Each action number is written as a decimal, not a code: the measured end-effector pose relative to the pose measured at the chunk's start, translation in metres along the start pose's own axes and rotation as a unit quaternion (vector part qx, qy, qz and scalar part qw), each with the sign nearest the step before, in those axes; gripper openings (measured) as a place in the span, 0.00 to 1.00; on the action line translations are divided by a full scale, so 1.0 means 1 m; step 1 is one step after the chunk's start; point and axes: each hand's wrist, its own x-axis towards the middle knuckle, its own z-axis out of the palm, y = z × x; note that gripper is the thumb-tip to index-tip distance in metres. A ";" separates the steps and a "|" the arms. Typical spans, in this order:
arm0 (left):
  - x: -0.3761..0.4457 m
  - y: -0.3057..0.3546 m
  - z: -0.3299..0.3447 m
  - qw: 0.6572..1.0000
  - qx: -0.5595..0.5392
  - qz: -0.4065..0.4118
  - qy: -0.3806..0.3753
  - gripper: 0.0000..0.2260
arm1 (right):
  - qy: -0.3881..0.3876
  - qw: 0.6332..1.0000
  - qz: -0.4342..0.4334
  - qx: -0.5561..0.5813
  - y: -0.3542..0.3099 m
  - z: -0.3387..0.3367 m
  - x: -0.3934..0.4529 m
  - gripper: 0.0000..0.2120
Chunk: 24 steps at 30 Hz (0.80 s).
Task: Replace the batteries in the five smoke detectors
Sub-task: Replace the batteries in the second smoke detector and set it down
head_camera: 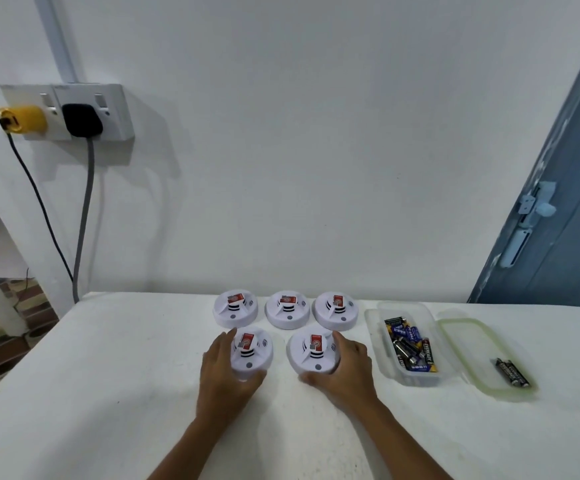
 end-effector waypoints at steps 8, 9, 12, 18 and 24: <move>-0.001 0.005 -0.001 0.999 -0.017 -0.029 -0.004 0.35 | -0.003 0.999 -0.021 -0.036 0.001 0.001 -0.002 0.42; 0.000 0.005 -0.001 0.999 -0.018 -0.042 -0.010 0.36 | 0.004 0.999 -0.029 -0.042 0.001 0.001 -0.003 0.45; 0.011 0.003 0.003 0.994 -0.019 -0.105 -0.027 0.42 | 0.090 0.992 -0.080 -0.032 -0.001 0.003 -0.009 0.40; 0.027 0.018 -0.001 0.978 0.147 -0.124 -0.078 0.39 | 0.169 0.963 -0.209 -0.003 -0.021 0.013 -0.038 0.19; 0.025 0.051 -0.037 0.849 -0.424 -0.309 -0.057 0.23 | 0.116 0.964 -0.155 0.184 -0.069 -0.005 -0.050 0.10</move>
